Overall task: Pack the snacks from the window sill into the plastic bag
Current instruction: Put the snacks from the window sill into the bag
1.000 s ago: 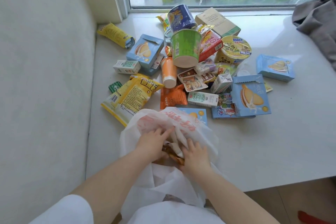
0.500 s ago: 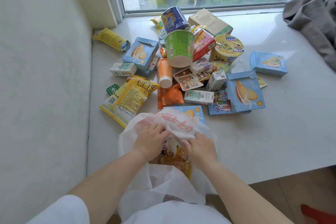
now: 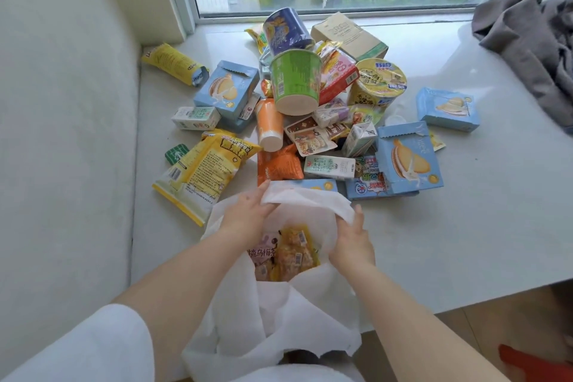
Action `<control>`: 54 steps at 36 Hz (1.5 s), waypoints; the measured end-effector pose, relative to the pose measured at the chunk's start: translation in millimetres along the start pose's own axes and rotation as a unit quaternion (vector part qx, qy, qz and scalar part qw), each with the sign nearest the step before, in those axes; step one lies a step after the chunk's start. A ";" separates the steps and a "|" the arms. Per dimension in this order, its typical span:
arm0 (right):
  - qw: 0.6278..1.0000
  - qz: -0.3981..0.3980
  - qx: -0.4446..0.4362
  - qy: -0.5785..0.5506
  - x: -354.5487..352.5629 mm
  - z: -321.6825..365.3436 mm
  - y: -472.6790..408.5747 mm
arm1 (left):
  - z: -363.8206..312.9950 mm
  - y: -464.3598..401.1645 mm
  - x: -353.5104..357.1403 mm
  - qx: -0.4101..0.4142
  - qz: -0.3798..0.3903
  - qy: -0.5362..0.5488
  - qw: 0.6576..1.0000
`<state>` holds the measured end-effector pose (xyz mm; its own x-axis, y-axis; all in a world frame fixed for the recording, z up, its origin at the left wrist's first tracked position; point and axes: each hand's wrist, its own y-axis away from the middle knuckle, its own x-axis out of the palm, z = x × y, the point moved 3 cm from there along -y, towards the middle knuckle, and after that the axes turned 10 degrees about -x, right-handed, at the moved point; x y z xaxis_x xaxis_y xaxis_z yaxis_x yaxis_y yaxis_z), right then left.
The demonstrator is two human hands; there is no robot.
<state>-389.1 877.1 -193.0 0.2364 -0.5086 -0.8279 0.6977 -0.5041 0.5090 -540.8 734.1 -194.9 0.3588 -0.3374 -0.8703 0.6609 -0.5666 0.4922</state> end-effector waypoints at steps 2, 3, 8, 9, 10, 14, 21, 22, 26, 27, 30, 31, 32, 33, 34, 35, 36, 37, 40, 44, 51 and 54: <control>1.000 0.007 -0.020 0.006 6.1 -0.9 -4.6 | 2.7 2.2 0.4 0.018 0.018 0.011 1.000; 0.999 0.018 -0.033 0.018 8.8 -1.0 -6.0 | 3.6 4.4 0.7 0.022 0.030 0.012 0.999; 0.994 0.062 -0.080 0.035 16.4 4.5 0.9 | 17.7 8.7 6.9 0.035 0.113 -0.025 0.993; 0.993 0.090 -0.081 0.003 20.4 6.0 3.5 | 22.4 9.1 6.4 0.041 0.137 -0.025 0.989; 0.987 0.132 -0.083 -0.035 25.9 7.9 5.7 | 26.9 9.1 5.6 0.040 0.166 0.001 0.985; 0.953 0.269 -0.054 -0.130 38.7 8.7 13.2 | 42.4 10.7 -1.5 -0.009 0.228 0.181 0.957; 0.988 0.014 -0.082 0.131 11.2 -3.5 11.3 | 59.8 1.7 -3.5 -0.016 -0.079 0.341 0.937; 0.980 -0.017 -0.103 0.171 11.3 -2.2 13.6 | 58.3 4.2 -2.7 0.001 -0.101 0.316 0.943; 0.975 -0.052 -0.166 0.137 18.6 7.7 18.6 | 49.6 9.3 6.0 0.096 -0.184 0.206 0.956; 0.979 -0.038 -0.177 0.099 22.0 11.4 19.2 | 46.1 10.3 9.3 0.118 -0.181 0.164 0.962; 0.980 0.057 -0.177 0.069 39.4 18.3 20.6 | 36.5 10.3 23.9 0.120 -0.036 -0.024 0.992; 0.978 0.075 -0.178 0.072 43.1 19.6 21.2 | 33.1 10.5 28.2 0.116 0.003 -0.072 0.991; 0.977 0.089 -0.180 0.070 47.1 20.3 22.3 | 29.3 10.8 29.8 0.107 0.034 -0.092 0.989; 0.977 0.095 -0.181 0.060 49.8 20.2 24.2 | 25.7 10.7 29.6 0.096 0.059 -0.084 0.990; 0.979 0.093 -0.178 0.040 50.2 19.3 26.1 | 22.3 9.9 28.8 0.082 0.071 -0.064 0.992; 0.983 0.076 -0.169 0.011 48.9 17.3 27.2 | 19.0 8.4 27.3 0.070 0.069 -0.039 0.994; 0.986 0.047 -0.158 -0.017 46.0 14.5 28.0 | 15.3 7.1 25.1 0.062 0.061 -0.012 0.996; 0.988 0.011 -0.146 -0.040 41.7 12.1 28.1 | 10.8 6.0 21.6 0.059 0.044 0.008 0.997; 0.991 -0.082 -0.067 -0.087 33.0 -2.1 20.6 | -8.5 3.2 8.6 0.088 -0.038 0.033 0.995; 0.972 -0.135 0.084 -0.175 26.1 -29.7 5.5 | -48.6 1.1 5.6 0.134 -0.020 0.086 0.987; 0.974 -0.044 0.187 -0.120 35.1 -57.3 -14.7 | -94.9 -14.2 42.1 0.113 0.064 -0.027 0.991; 0.974 -0.022 0.206 -0.089 43.1 -58.6 -17.0 | -98.8 -13.1 45.2 0.097 0.044 -0.022 0.994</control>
<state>-351.1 904.7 -251.1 0.0666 -0.5750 -0.8155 0.3643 -0.7468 0.5564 -468.1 800.5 -242.6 0.3765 -0.4225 -0.8245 0.4866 -0.6671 0.5641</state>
